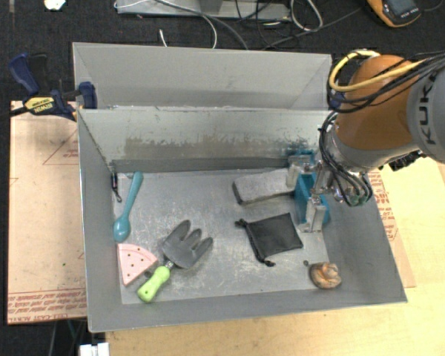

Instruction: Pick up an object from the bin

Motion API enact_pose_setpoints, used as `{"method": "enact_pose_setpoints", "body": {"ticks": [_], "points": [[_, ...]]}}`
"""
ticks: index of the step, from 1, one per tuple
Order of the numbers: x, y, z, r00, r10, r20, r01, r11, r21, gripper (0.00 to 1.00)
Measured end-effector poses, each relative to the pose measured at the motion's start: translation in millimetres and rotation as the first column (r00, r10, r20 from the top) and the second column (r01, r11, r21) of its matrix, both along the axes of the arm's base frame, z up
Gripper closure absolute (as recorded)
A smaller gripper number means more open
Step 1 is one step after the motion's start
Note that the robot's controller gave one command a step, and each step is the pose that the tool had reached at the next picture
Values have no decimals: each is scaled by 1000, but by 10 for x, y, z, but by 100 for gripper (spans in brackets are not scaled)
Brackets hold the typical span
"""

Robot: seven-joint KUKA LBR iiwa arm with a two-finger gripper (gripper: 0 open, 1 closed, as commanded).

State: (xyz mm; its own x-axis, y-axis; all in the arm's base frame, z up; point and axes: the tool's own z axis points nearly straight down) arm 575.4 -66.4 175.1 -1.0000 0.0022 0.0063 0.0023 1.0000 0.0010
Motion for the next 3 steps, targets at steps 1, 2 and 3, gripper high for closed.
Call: {"method": "enact_pose_setpoints", "body": {"ticks": [1,2,3], "points": [[15,2,49,1000,2,8,-2,1000,-1,0],[15,258,-230,994,109,15,-109,994,-5,0],[-431,76,-1010,932,362,13,-362,932,1,0]]}}
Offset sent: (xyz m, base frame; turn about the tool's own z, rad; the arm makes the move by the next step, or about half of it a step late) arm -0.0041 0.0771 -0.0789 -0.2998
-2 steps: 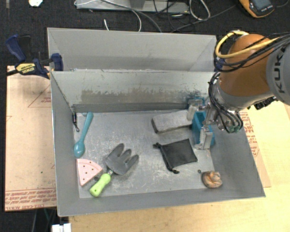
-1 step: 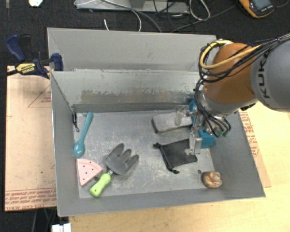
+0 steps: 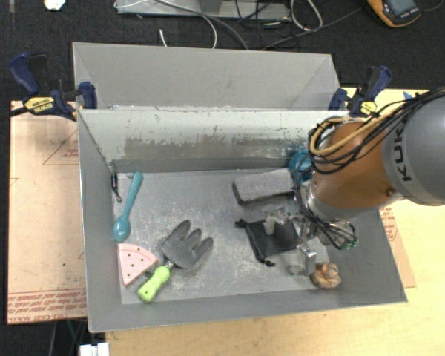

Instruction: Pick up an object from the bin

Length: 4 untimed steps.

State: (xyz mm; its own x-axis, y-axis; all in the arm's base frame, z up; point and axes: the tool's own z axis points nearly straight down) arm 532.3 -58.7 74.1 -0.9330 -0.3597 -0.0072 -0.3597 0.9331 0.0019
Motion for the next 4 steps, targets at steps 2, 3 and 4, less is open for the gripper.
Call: {"method": "enact_pose_setpoints", "body": {"ticks": [2,3,4], "points": [[127,-68,-61,999,53,-1,-53,999,-1,0],[197,28,9,979,-206,-1,206,979,0,0],[395,82,32,995,-105,1,105,995,0,0]]}}
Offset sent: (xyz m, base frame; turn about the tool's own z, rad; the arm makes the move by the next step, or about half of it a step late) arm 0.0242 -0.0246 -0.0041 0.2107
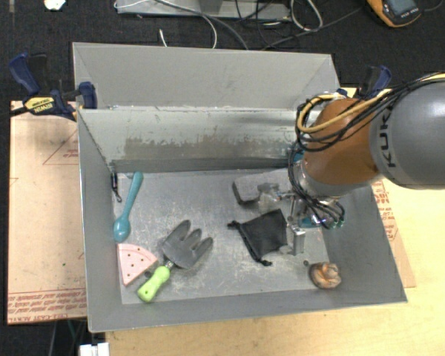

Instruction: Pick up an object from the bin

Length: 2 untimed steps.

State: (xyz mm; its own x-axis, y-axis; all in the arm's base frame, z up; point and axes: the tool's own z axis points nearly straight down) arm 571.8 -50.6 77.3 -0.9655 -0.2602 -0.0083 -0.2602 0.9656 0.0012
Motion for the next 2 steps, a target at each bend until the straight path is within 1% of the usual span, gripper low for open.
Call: {"method": "enact_pose_setpoints", "body": {"ticks": [1,2], "points": [[318,199,-61,989,145,1,-145,989,0,100],[317,199,-61,990,144,1,-144,990,0,100]]}}
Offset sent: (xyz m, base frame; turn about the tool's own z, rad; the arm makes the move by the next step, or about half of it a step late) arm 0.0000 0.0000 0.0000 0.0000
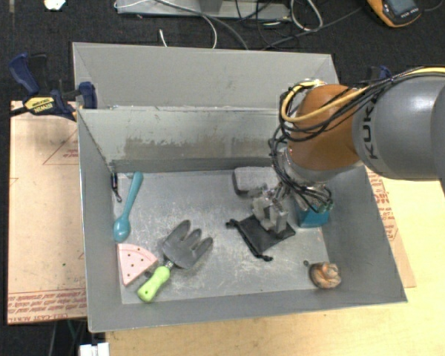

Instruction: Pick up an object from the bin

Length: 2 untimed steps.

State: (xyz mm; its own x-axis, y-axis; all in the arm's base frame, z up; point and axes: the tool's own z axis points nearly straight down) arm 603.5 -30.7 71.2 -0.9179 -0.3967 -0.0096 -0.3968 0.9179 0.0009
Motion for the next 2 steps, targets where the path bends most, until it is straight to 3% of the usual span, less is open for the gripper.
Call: {"method": "enact_pose_setpoints", "body": {"ticks": [1,2], "points": [[-66,68,166,995,96,-2,-96,995,0,100],[-253,219,309,961,276,2,-276,961,-1,100]]}}
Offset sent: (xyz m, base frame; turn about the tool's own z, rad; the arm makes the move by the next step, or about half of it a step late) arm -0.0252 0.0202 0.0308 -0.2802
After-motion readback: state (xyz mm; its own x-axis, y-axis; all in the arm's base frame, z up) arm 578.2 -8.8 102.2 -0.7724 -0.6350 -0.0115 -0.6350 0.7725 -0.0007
